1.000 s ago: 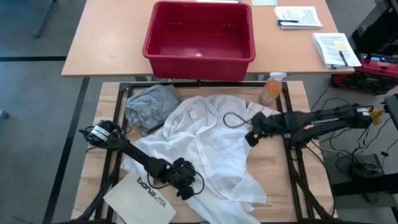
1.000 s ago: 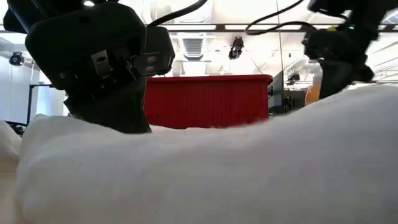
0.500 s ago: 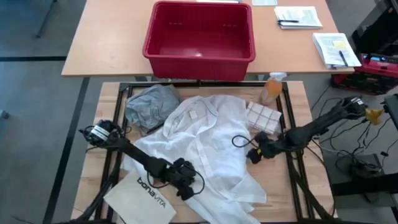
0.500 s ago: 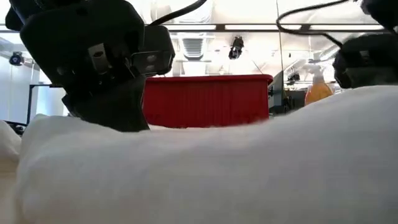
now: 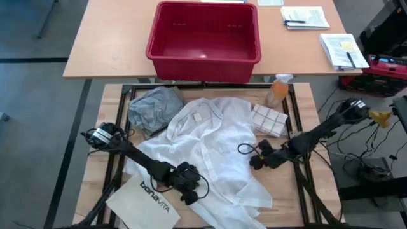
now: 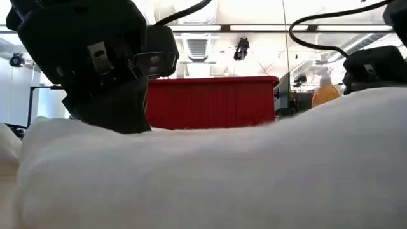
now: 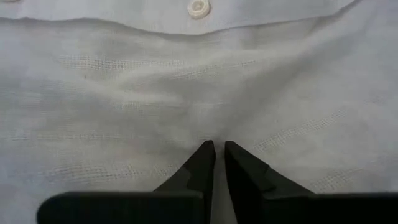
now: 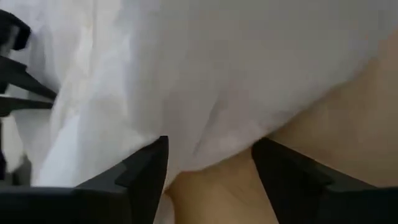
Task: Fold laundry
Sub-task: Fold the white long sleeve shirt
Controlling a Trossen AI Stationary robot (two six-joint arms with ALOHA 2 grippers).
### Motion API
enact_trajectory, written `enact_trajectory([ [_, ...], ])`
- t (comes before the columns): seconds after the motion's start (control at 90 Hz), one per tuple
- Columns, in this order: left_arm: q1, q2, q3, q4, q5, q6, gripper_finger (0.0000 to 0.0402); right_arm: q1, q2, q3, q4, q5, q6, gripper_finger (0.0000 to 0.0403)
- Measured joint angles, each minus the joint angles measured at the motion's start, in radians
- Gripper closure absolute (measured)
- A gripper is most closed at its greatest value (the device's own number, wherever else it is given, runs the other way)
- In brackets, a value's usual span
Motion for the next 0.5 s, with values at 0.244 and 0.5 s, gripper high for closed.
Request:
enact_trajectory([
  [0.244, 0.000, 0.000, 0.000, 0.001, 0.006, 0.000, 0.0377, 0.000, 0.097, -0.002, 0.108, 0.024, 0.007, 0.0245],
  [0.5, 0.000, 0.000, 0.001, 0.001, 0.006, 0.000, 0.0377, 0.000, 0.074, -0.005, 0.108, 0.001, -0.026, 0.0393],
])
